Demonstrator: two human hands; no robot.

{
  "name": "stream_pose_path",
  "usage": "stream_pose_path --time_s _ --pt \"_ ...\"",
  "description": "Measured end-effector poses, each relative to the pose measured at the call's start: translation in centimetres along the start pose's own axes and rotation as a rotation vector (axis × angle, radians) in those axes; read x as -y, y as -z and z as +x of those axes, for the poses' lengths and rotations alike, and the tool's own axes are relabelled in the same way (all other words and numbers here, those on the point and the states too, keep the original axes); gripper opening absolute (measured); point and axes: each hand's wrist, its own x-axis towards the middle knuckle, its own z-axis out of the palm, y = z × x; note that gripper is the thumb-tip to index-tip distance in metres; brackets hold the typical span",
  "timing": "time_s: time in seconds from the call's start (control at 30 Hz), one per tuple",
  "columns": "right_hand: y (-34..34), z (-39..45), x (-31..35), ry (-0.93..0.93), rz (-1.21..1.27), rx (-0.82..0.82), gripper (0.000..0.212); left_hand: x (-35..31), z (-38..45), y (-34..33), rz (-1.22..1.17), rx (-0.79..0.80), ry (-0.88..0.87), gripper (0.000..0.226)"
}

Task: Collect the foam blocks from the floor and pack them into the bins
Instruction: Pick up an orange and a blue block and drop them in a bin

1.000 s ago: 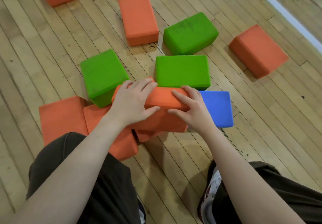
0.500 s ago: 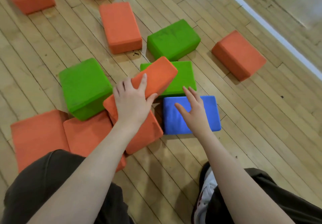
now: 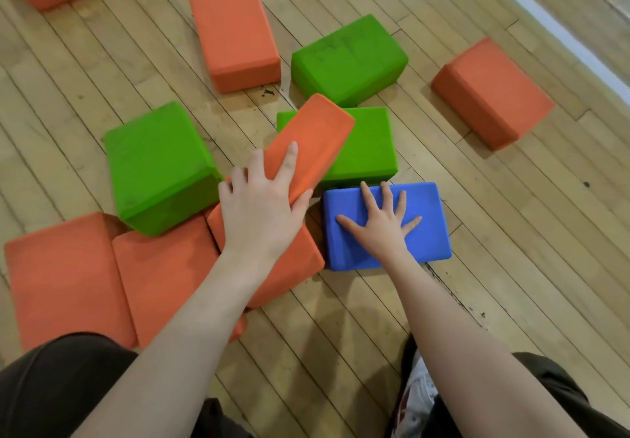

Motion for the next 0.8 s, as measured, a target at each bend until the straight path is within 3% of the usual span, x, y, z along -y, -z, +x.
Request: stream_pose_path --time_s 0.1,0.27,0.33,0.43,0.53,0.8 --pt "-0.2 -1.8 -1.8 0.070 -0.028 0.032 0.078 -0.4 -0.8 0.3 -0.028 -0.002 -0.026 0.064" --pt "-0.8 -6.4 -5.8 0.093 -0.033 0.019 0.052 -3.1 -2.8 0.1 -0.062 0.031 -0.093 0.062" --pt "-1.3 -7.3 -5.7 -0.035 0.031 -0.054 0.057 -4.3 -3.1 -0.1 -0.056 0.038 -0.114 0.062" --pt "-2.4 -6.8 -4.2 -0.337 0.127 -0.127 0.082 -4.9 -3.1 -0.3 -0.028 0.019 -0.134 0.061" --pt "-3.1 -5.8 -3.1 -0.458 0.157 -0.120 0.093 -5.0 -3.3 -0.6 -0.005 0.009 -0.151 0.061" --pt "-1.5 -8.4 -4.8 -0.308 0.356 -0.194 0.062 -6.0 -3.7 -0.4 -0.030 0.020 -0.202 0.061"
